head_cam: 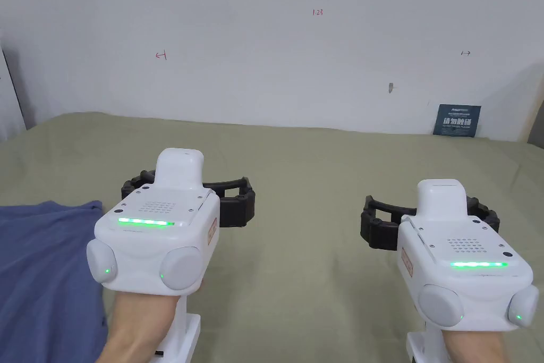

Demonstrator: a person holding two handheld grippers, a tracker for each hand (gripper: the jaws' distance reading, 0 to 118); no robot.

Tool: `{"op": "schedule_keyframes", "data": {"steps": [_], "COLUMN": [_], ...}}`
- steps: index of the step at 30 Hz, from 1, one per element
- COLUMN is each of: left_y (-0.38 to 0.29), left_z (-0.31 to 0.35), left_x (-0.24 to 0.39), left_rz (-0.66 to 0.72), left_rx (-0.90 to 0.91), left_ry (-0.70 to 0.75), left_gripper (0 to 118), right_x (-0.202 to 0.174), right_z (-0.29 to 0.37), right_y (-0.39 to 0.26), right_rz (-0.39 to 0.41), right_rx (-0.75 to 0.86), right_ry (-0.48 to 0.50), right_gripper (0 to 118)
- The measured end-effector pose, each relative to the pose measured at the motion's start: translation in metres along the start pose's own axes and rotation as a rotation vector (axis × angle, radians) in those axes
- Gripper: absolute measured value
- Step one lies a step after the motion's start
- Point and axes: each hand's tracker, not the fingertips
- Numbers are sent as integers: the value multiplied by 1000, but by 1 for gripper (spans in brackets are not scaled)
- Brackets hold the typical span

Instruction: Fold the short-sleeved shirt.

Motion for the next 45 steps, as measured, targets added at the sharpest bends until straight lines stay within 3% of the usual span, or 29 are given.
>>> {"op": "schedule_keyframes", "data": {"steps": [42, 43, 44, 45], "left_y": [-3, -3, -3, -3], "left_z": [-1, -1, -1, 0], "left_x": [-3, -3, -3, -3], "left_rz": [0, 1, -1, -3], "left_rx": [-14, -18, -19, -20], "left_ry": [-1, -2, -4, -12], "left_gripper": [118, 115, 105, 80], "right_x": [1, 1, 1, 1], "right_z": [0, 0, 0, 1], "right_y": [-1, -1, 0, 1], "right_rz": [-6, -9, -13, -16], "right_rx": [0, -3, -9, -19], "right_ry": [3, 5, 9, 10], "right_gripper": [117, 114, 105, 82]}}
